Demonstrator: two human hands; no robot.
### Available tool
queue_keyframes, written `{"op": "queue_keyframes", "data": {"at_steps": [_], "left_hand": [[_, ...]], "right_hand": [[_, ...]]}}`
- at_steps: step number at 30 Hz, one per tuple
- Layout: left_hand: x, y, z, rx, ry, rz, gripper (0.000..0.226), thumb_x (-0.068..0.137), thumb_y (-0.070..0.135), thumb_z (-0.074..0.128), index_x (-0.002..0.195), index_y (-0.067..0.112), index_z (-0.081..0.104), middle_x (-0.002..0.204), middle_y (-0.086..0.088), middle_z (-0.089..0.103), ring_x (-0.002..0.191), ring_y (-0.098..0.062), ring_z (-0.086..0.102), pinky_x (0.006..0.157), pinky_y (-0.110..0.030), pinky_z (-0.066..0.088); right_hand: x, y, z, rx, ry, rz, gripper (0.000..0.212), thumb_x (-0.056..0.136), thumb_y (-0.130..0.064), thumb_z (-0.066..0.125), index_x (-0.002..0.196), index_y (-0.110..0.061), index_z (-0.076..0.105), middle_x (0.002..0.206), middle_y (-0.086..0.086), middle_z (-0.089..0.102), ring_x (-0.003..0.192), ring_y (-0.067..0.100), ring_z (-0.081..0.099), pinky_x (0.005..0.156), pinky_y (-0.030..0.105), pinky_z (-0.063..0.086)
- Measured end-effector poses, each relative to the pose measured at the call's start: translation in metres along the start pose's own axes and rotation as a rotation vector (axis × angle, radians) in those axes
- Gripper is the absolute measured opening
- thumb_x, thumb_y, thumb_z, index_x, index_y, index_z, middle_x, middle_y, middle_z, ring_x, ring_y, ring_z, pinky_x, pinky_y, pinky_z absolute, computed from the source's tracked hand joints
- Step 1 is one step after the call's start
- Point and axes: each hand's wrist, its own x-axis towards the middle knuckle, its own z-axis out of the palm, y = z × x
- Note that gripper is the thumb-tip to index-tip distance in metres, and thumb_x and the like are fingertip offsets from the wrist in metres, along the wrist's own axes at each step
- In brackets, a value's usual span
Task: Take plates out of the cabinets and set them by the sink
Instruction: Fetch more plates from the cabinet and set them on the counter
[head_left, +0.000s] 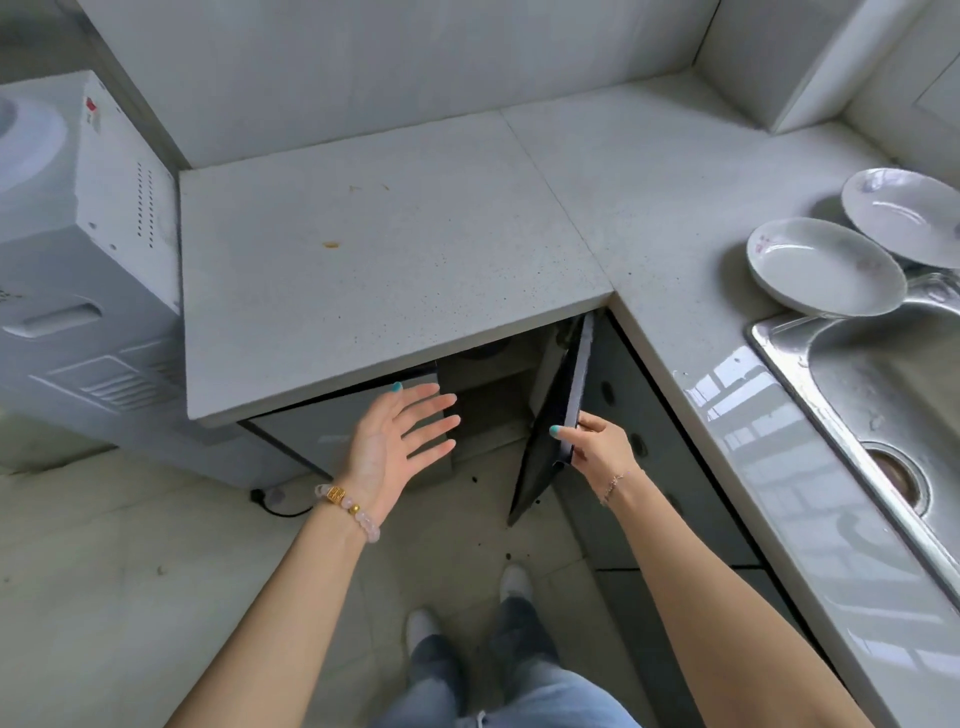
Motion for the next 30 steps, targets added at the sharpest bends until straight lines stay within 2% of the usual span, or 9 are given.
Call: {"op": "queue_keyframes", "data": {"at_steps": [5,9,10,12,14,17,20,24,30], "left_hand": [[0.003,-0.003,0.008,0.034,-0.049,-0.016,0.035,0.097,0.034,0.038,0.107,0.011,0.064,0.111,-0.010,0.069,0.105,-0.029,0.064,0.091,-0.045,0.049],[0.005,-0.006,0.013,0.054,-0.069,-0.029,0.035,0.097,0.033,0.039,0.108,0.011,0.064,0.109,-0.009,0.070,0.104,-0.029,0.064,0.087,-0.043,0.051],[0.005,-0.007,0.014,0.059,-0.074,-0.031,0.035,0.097,0.033,0.039,0.108,0.011,0.064,0.109,-0.009,0.070,0.104,-0.029,0.065,0.086,-0.043,0.051],[0.005,-0.007,0.016,0.071,-0.088,-0.032,0.035,0.097,0.034,0.039,0.109,0.011,0.064,0.110,-0.009,0.070,0.103,-0.028,0.065,0.086,-0.043,0.051],[0.004,-0.007,0.016,0.074,-0.095,-0.029,0.036,0.097,0.034,0.039,0.109,0.011,0.063,0.110,-0.010,0.069,0.103,-0.028,0.065,0.087,-0.043,0.051],[0.004,-0.008,0.015,0.060,-0.092,-0.037,0.036,0.097,0.034,0.039,0.110,0.010,0.063,0.112,-0.010,0.069,0.104,-0.029,0.065,0.087,-0.043,0.051],[0.003,-0.010,0.014,0.036,-0.083,-0.045,0.036,0.097,0.034,0.039,0.110,0.010,0.063,0.112,-0.011,0.069,0.104,-0.029,0.064,0.087,-0.044,0.051],[0.002,-0.009,0.009,0.011,-0.075,-0.042,0.036,0.097,0.034,0.039,0.109,0.010,0.063,0.111,-0.011,0.069,0.105,-0.030,0.064,0.089,-0.045,0.050],[0.000,-0.011,0.004,-0.014,-0.072,-0.034,0.036,0.097,0.035,0.038,0.109,0.010,0.063,0.115,-0.012,0.067,0.105,-0.029,0.063,0.091,-0.045,0.049]], "right_hand": [[-0.008,0.003,-0.025,-0.325,0.110,-0.173,0.049,0.076,0.002,0.070,0.122,-0.006,0.059,0.103,0.005,0.065,0.090,0.023,0.063,0.085,0.035,0.055],[-0.016,0.008,-0.033,-0.619,0.277,-0.276,0.020,0.081,-0.007,0.061,0.101,-0.013,0.065,0.092,0.004,0.067,0.081,0.021,0.062,0.063,0.025,0.049],[-0.019,0.009,-0.034,-0.777,0.354,-0.316,0.018,0.085,-0.008,0.058,0.101,-0.012,0.063,0.096,0.005,0.066,0.086,0.022,0.060,0.065,0.025,0.047],[-0.022,0.014,-0.039,-1.001,0.451,-0.415,0.031,0.091,-0.006,0.052,0.121,-0.010,0.057,0.122,0.007,0.060,0.110,0.023,0.053,0.087,0.029,0.046],[-0.028,0.019,-0.043,-1.045,0.407,-0.521,0.041,0.094,-0.008,0.049,0.135,-0.009,0.047,0.139,0.004,0.048,0.128,0.022,0.042,0.103,0.028,0.036],[-0.034,0.026,-0.041,-0.873,0.215,-0.531,0.042,0.095,-0.018,0.051,0.136,-0.014,0.048,0.140,-0.001,0.049,0.132,0.016,0.042,0.106,0.026,0.032],[-0.037,0.029,-0.029,-0.340,0.119,-0.323,0.032,0.093,-0.022,0.053,0.125,-0.016,0.056,0.128,0.001,0.059,0.122,0.017,0.053,0.104,0.031,0.041],[-0.038,0.016,-0.018,0.308,-0.003,-0.037,0.025,0.097,-0.019,0.045,0.117,-0.011,0.059,0.107,0.006,0.068,0.104,0.021,0.062,0.090,0.034,0.050],[-0.036,0.007,-0.006,0.499,-0.046,0.047,0.030,0.099,-0.021,0.040,0.120,-0.008,0.058,0.105,0.006,0.069,0.098,0.020,0.065,0.080,0.032,0.053]]}}
